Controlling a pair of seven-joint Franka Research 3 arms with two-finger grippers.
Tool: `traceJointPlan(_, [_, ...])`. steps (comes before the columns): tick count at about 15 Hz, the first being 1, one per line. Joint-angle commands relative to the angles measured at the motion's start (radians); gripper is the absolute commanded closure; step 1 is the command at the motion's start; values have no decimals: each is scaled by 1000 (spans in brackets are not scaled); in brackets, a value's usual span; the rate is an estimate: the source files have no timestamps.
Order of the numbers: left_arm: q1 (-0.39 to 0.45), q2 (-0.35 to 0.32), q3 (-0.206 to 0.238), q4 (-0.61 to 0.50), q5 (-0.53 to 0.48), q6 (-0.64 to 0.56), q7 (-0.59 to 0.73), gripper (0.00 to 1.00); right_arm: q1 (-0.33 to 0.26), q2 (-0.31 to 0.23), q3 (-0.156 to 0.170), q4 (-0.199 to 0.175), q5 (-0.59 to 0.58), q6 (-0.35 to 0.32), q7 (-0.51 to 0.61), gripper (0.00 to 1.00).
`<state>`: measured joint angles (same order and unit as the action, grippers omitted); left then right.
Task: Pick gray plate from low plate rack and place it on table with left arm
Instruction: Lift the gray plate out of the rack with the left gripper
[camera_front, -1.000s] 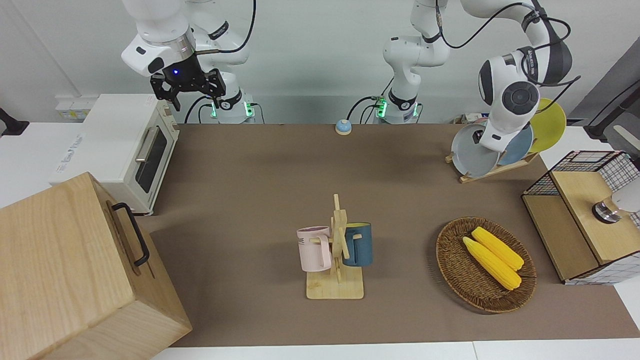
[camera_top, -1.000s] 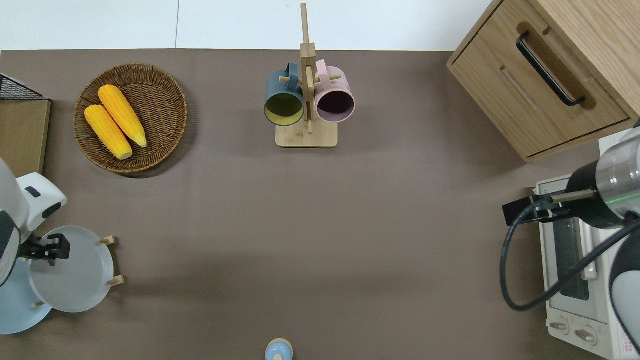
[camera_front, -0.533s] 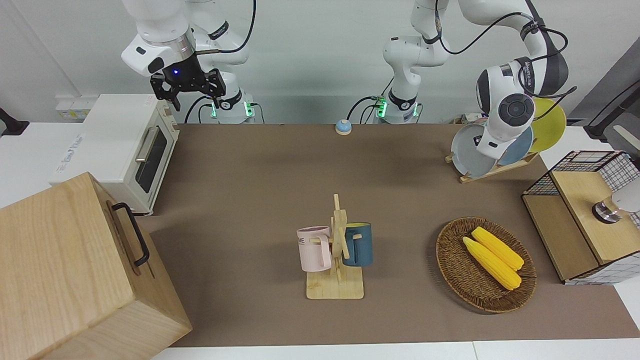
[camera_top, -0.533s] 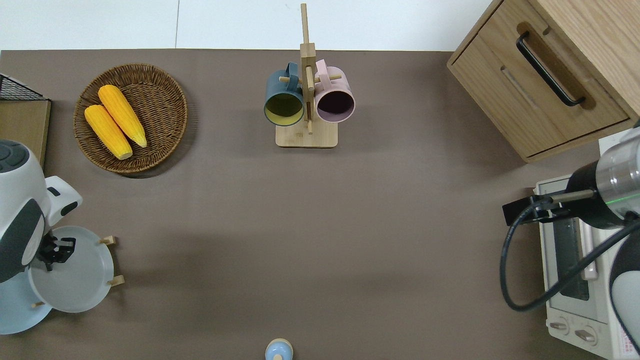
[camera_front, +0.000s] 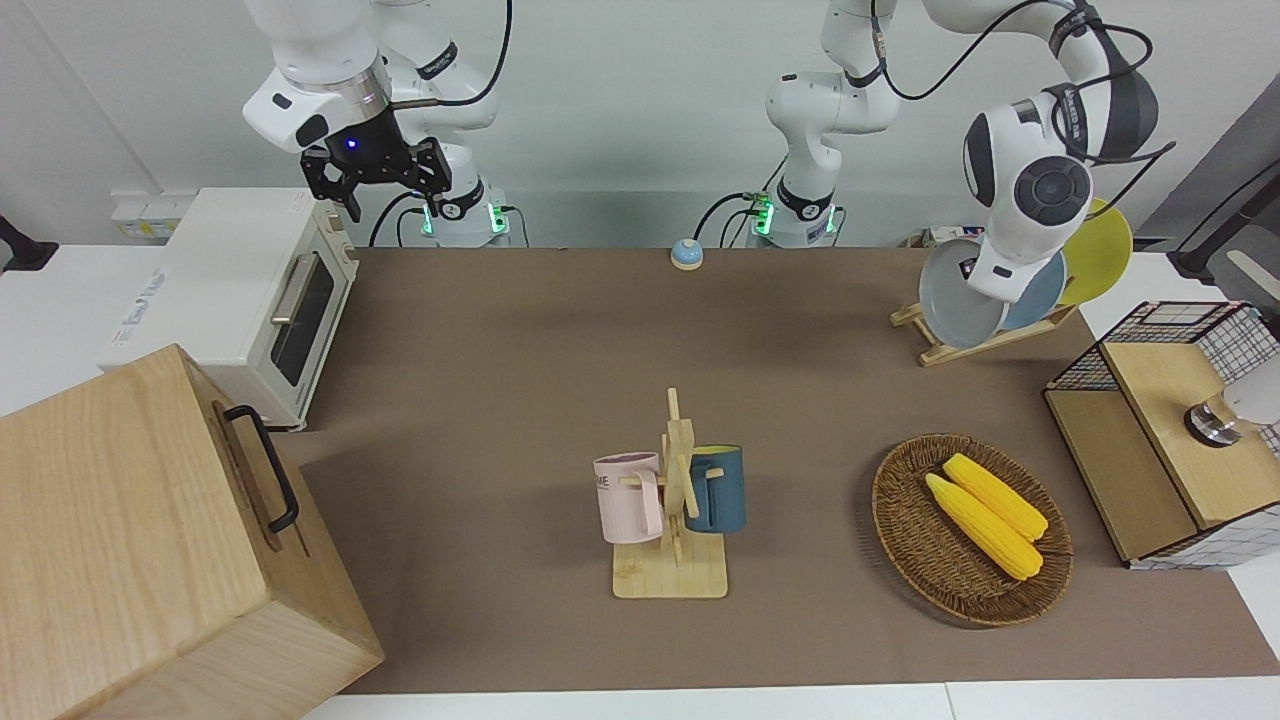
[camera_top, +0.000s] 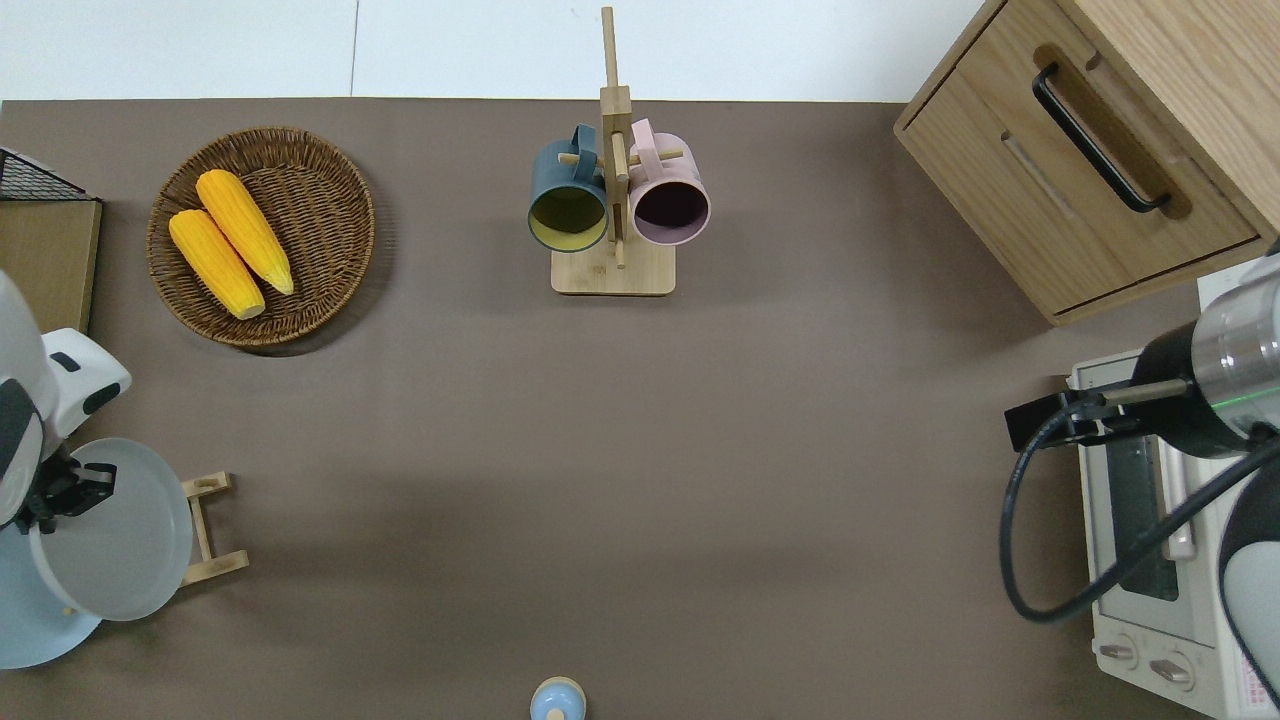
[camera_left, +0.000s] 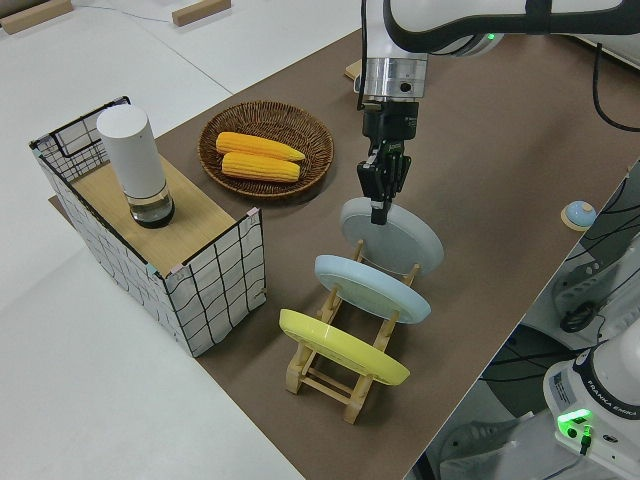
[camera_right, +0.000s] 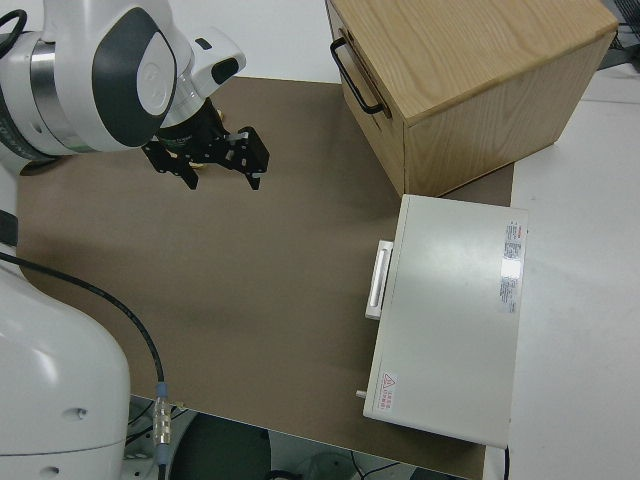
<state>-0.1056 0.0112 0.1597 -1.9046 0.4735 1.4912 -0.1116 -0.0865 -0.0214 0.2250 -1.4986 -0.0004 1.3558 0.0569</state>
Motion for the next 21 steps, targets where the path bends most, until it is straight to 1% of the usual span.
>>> traceJointPlan(1, [-5, -13, -43, 82, 2, -95, 6, 1000, -15, -5, 7, 6, 3, -15, -3, 11])
traceJointPlan(2, [-5, -14, -52, 107, -25, -106, 6, 1000, -13, -5, 7, 6, 3, -15, -3, 11])
traceJointPlan(3, [-5, -16, -54, 124, -77, -111, 4, 1000, -15, -5, 7, 6, 3, -15, -3, 11])
traceJointPlan(5, [-3, -16, -52, 131, -229, -111, -11, 1000, -15, -5, 7, 6, 3, -15, -3, 13])
traceJointPlan(7, [-5, -14, -58, 128, -335, -109, -22, 1000, -13, -5, 7, 6, 3, -15, -3, 11])
traceJointPlan(8, [-3, -14, -74, 125, -369, -106, -29, 1000, -13, -5, 7, 6, 3, -15, -3, 13])
traceJointPlan(9, [-3, -11, -80, 122, -407, -103, -31, 1000, -15, -5, 7, 6, 3, -15, -3, 13])
traceJointPlan(11, [-3, -4, -81, 105, -507, -82, -31, 1000, -15, -5, 7, 6, 2, -15, -3, 13])
traceJointPlan(13, [-3, -2, -88, 53, -573, -20, -34, 1000, -13, -5, 7, 6, 3, -15, -3, 11])
traceJointPlan(14, [-3, 0, -97, 30, -594, 10, -46, 1000, -13, -5, 7, 6, 3, -15, -3, 13])
traceJointPlan(16, [-5, 16, -120, -16, -596, 53, -53, 1000, -13, -5, 7, 6, 3, -15, -3, 13])
traceJointPlan(19, [-3, 29, -126, -85, -596, 112, -51, 1000, -15, -5, 7, 6, 3, -15, -3, 13])
traceJointPlan(21, [-3, 42, -126, -94, -589, 122, -48, 1000, -13, -5, 7, 6, 2, -15, -3, 11])
